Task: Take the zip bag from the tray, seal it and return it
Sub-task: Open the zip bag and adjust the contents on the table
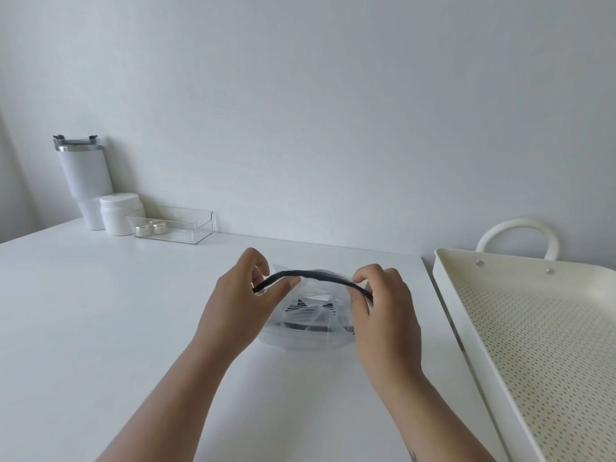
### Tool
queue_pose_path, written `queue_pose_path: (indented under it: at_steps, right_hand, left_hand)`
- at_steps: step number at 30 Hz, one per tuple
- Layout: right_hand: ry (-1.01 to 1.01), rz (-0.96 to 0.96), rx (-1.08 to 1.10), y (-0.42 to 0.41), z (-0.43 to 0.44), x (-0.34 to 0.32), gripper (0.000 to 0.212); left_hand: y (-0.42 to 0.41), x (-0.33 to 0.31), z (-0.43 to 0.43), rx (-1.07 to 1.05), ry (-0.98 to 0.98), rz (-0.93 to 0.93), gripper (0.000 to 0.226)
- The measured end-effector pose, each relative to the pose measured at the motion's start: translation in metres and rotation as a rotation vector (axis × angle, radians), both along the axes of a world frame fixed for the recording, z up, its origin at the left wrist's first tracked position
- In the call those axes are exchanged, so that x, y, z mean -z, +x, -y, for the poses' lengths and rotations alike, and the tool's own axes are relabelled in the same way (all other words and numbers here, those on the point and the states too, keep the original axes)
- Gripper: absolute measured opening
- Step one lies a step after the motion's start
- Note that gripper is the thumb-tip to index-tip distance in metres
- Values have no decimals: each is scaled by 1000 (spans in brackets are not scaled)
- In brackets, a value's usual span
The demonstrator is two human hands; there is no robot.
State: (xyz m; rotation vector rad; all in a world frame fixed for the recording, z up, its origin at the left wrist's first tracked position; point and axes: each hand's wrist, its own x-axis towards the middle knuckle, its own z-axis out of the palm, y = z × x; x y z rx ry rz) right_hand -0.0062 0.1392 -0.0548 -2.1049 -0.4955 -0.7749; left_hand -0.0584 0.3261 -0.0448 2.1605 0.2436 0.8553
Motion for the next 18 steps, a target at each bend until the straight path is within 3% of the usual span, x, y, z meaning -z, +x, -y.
queue_pose_path:
  at_steps: [3,5,7,9,14,18]
  right_hand:
    - [47,-110,71,7,9,5,10]
    - [136,-186,57,13,13,9,6]
    - [198,-218,19,18,16,11,6]
    - [216,-240,-48,19,16,11,10]
    - [62,-343,-334,14,11,14,50]
    - [71,-337,-294,14,7,18,36]
  left_hand:
    - [-8,-4,-12,135,-55,-237,59]
    - [-11,-7,-19,191,-54,-320,47]
    - [-11,-7,-19,219,-66,-304,30]
    - [-7,-4,-15,185,-37,-243,28]
    - [2,7,-17,-90,-4,-102,24]
    - [3,9,-18,-230,-83,-74,22]
